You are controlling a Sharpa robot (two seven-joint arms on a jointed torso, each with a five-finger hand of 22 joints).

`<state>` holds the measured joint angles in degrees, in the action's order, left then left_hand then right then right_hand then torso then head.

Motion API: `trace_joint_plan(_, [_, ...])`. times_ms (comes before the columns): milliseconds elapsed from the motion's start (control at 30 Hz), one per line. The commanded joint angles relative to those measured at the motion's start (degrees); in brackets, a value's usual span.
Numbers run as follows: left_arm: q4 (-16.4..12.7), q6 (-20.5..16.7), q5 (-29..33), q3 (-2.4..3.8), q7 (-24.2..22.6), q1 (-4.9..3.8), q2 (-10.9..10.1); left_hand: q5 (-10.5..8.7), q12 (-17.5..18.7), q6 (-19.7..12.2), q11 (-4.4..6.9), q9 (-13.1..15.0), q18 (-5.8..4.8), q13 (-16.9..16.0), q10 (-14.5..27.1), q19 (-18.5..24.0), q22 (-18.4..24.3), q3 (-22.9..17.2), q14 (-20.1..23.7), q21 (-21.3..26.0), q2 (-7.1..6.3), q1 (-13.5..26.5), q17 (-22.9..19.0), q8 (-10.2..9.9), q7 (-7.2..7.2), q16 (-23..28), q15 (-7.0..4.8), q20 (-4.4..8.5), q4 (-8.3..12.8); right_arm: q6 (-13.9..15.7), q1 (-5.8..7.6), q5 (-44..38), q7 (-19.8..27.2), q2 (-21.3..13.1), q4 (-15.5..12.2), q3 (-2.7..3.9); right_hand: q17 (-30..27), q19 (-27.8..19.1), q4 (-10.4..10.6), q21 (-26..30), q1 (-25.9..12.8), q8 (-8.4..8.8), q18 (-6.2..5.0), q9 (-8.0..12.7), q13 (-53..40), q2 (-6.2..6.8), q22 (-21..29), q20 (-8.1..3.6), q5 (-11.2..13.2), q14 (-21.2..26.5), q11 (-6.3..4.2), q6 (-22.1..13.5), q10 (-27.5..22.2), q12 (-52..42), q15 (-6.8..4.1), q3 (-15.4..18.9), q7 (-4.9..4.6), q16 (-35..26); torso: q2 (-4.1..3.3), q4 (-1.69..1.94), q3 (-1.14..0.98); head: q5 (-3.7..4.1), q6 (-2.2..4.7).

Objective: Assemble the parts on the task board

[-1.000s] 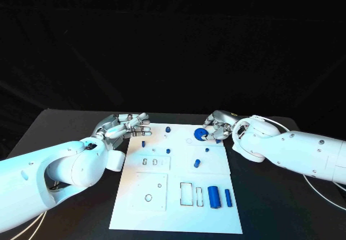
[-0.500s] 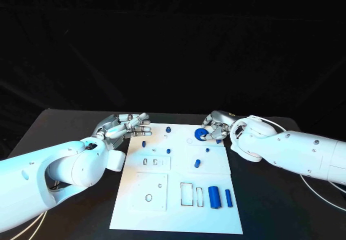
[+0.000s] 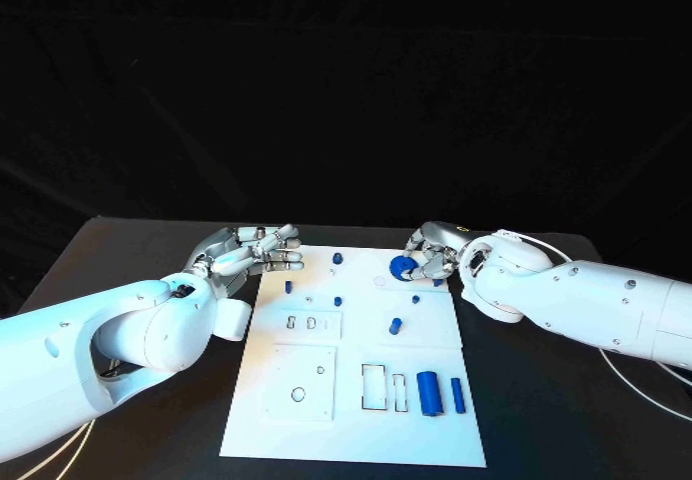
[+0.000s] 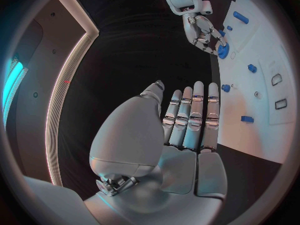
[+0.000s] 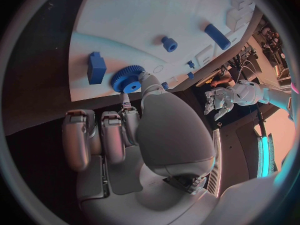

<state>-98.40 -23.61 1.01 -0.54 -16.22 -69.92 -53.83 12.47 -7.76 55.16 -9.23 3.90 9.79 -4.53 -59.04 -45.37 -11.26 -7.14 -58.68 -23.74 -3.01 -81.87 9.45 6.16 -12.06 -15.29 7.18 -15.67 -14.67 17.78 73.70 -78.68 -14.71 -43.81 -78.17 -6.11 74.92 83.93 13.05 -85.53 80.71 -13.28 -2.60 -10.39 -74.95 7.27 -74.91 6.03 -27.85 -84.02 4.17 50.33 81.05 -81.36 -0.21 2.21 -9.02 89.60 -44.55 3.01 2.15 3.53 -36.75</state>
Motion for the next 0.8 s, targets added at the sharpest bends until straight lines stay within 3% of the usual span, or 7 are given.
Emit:
trace_joint_plan(33, [-0.1,0.8,0.0,0.05,-0.6,-0.07,0.1,-0.13,0.2,0.1,-0.35,0.0,0.58,0.1,0.0,0.3,-0.1,0.2,0.4,-0.3,-0.08,-0.5,0.1,-0.3,-0.39,0.3,0.09,0.12,0.1,-2.6,-0.32,-1.2,-0.6,0.2,0.3,-0.15,15.1,1.8,0.1,-0.4,0.5,-0.32,1.08,0.0,-3.1,-0.1,-9.6,0.36,-0.4,-6.0,0.05,-0.1,0.3,-0.2,0.38,-0.1,0.02,0.4,0.0,0.14,0.02,0.16,-0.17])
trace_joint_plan(267, [-0.1,0.8,0.0,0.05,-0.6,-0.07,0.0,-0.13,0.2,0.1,-0.35,0.0,0.58,0.1,0.0,0.4,-0.1,0.1,0.4,-0.3,0.01,-0.6,0.1,-0.3,-0.39,0.3,0.09,0.11,0.1,-3.0,-0.5,-1.4,-0.9,0.4,0.6,-0.15,15.1,2.1,0.0,-0.6,0.9,-0.94,1.17,-0.2,-4.0,-0.89,-10.0,0.34,-0.2,-6.0,-0.06,0.6,0.9,-0.9,0.34,-0.5,0.15,0.4,-0.03,0.08,0.02,0.03,-0.15])
trace_joint_plan(433, [-0.1,0.8,0.0,0.05,-0.6,-0.07,0.0,-0.13,0.2,0.1,-0.35,0.0,0.58,0.1,0.0,0.4,-0.1,0.1,0.5,-0.3,0.02,-0.6,0.1,-0.3,-0.38,0.3,0.09,0.11,0.1,-1.1,-0.61,-1.8,-1.3,0.4,0.3,-0.15,15.1,2.6,0.0,-1.2,1.5,-2.71,1.34,-0.9,-7.0,-2.9,-10.7,-0.03,5.3,-6.0,-0.9,4.5,3.1,-3.1,-0.25,-1.7,1.23,0.4,-0.01,0.03,0.02,-0.05,-0.22])
trace_joint_plan(567, [-0.1,0.8,0.0,0.05,-0.6,-0.07,0.0,-0.13,0.3,0.1,-0.34,0.0,0.58,0.1,0.0,0.4,-0.1,0.1,0.5,-0.3,0.06,-0.7,0.1,-0.3,-0.37,0.3,0.09,0.11,0.2,0.8,-0.69,-2.5,-2.1,0.4,0.0,-0.15,15.1,2.9,-0.5,-1.5,2.5,-3.43,1.44,-1.4,-8.1,-3.77,-11.1,-0.77,6.8,-6.0,-1.9,7.1,3.8,-3.9,-1.12,-3.1,2.38,0.4,0.0,0.07,-0.03,-0.07,-0.24])
trace_joint_plan(800, [0.0,0.8,0.0,0.05,-0.5,-0.07,0.0,-0.15,0.3,0.1,-0.32,0.0,0.58,0.1,-0.1,0.4,-0.1,0.0,0.5,-0.4,0.13,-0.8,0.1,-0.3,-0.35,0.4,0.09,0.1,0.2,4.2,-0.73,-3.8,-2.1,0.3,-0.7,-0.14,15.1,3.3,-1.2,-1.9,3.5,-3.34,1.6,-1.6,-8.7,-4.06,-11.7,-1.31,7.6,-6.0,-2.42,8.2,4.2,-4.2,-1.62,-4.5,2.91,0.4,-0.02,0.09,-0.02,-0.08,-0.13])
